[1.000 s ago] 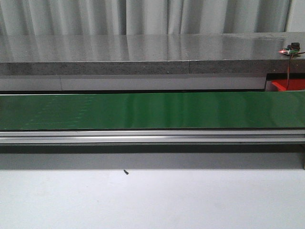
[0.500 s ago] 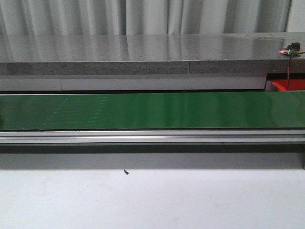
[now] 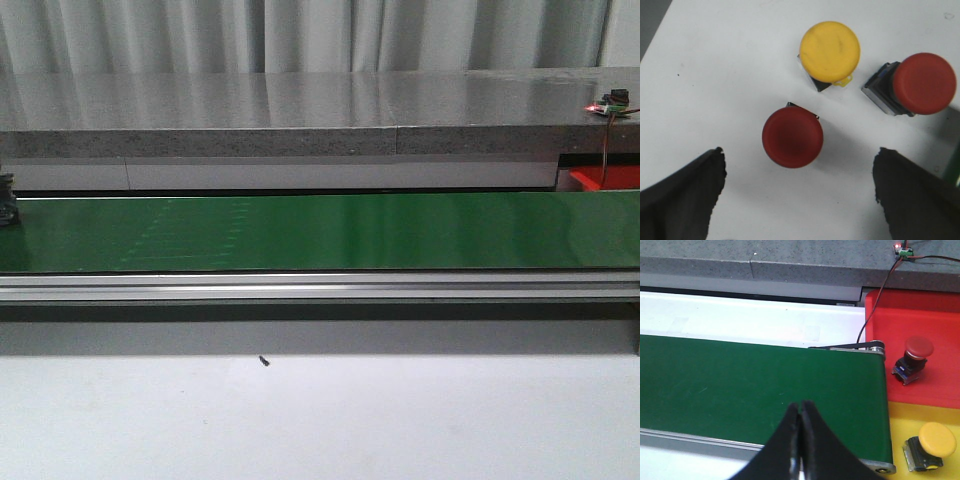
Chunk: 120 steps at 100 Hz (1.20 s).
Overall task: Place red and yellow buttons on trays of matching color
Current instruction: 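Move the left gripper back over the remaining button cluster, then lower the left gripper onto another red button and grasp it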
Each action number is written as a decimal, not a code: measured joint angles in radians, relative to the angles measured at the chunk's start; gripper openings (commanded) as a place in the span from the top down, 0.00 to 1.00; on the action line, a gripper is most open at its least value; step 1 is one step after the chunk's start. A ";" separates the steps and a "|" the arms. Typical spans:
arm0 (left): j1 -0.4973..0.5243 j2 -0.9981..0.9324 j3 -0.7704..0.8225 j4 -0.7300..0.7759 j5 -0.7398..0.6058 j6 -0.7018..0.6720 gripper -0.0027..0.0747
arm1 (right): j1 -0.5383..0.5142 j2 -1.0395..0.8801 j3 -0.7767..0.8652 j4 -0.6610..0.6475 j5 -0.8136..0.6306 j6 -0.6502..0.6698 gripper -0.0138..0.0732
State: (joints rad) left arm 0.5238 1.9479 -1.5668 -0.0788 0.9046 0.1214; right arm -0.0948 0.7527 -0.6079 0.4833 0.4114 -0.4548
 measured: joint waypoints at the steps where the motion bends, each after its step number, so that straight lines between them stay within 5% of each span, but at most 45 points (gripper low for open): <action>1: 0.000 0.002 0.000 0.000 -0.004 0.000 0.21 | 0.000 0.000 0.000 0.000 0.000 0.000 0.98; 33: 0.002 0.091 0.000 0.010 -0.067 0.000 0.24 | 0.000 0.000 0.000 0.000 0.000 0.000 0.98; 71: 0.002 0.102 0.000 0.011 -0.090 0.000 0.83 | 0.000 0.000 0.000 0.000 0.000 0.000 0.98; 120: -0.028 -0.079 0.002 -0.003 -0.053 0.015 0.85 | 0.000 0.000 0.000 0.000 0.000 0.000 0.98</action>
State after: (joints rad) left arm 0.4963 1.8692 -1.5650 -0.0813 0.8520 0.1364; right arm -0.0948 0.7527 -0.6079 0.4833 0.4114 -0.4548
